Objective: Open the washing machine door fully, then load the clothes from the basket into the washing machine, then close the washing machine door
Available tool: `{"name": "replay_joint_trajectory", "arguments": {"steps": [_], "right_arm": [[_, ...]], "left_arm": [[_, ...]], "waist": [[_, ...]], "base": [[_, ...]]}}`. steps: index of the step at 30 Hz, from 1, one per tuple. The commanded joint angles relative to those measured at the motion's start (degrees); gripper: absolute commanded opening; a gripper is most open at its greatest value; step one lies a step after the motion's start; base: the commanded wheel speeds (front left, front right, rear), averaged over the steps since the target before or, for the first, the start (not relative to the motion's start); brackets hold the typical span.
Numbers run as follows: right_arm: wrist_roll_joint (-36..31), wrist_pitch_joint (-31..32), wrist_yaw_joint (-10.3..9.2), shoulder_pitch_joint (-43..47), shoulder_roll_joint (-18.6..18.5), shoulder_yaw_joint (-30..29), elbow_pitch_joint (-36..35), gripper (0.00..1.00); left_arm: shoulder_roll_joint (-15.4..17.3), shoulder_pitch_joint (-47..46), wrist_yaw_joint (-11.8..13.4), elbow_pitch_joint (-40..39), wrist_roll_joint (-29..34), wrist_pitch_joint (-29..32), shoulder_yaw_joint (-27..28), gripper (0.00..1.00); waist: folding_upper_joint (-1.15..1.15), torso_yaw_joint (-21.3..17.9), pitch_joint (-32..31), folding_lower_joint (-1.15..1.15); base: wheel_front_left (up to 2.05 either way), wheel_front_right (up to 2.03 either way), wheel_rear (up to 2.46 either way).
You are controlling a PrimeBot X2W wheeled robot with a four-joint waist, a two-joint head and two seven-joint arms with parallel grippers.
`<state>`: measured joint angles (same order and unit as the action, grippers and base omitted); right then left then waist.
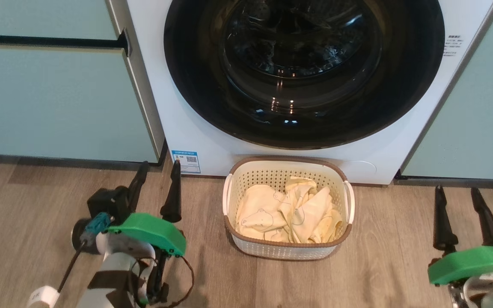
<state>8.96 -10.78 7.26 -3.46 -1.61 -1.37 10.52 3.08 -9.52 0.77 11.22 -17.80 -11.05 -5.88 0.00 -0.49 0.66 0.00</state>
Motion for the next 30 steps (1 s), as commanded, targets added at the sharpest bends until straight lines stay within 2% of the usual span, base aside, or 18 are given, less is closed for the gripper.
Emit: {"name": "replay_joint_trajectory", "arguments": {"steps": [1, 19, 30], "right_arm": [[-1.7, -1.0, 0.20, -3.8, -1.0, 0.9, -2.3, 1.00], [-11.2, -4.2, 0.23, -4.1, -1.3, -1.3, -3.1, 1.00], [-4.2, -4.2, 0.23, -3.9, -1.3, -3.3, -2.3, 1.00]], "left_arm": [[1.2, -3.6, 0.5, -2.2, 1.7, -0.7, 1.6, 1.00], [0.9, -6.5, 0.8, 2.3, 13.0, -3.9, 4.3, 1.00], [0.4, -7.0, -1.2, 6.0, 11.5, -4.0, 5.8, 1.00]], "waist": [[0.00, 0.0, 0.0, 0.00], [0.00, -0.2, 0.1, 0.00], [0.00, -0.4, 0.0, 0.00]], "base": [[0.00, 0.00, 0.00], [0.00, 0.00, 0.00], [0.00, 0.00, 0.00]]}}
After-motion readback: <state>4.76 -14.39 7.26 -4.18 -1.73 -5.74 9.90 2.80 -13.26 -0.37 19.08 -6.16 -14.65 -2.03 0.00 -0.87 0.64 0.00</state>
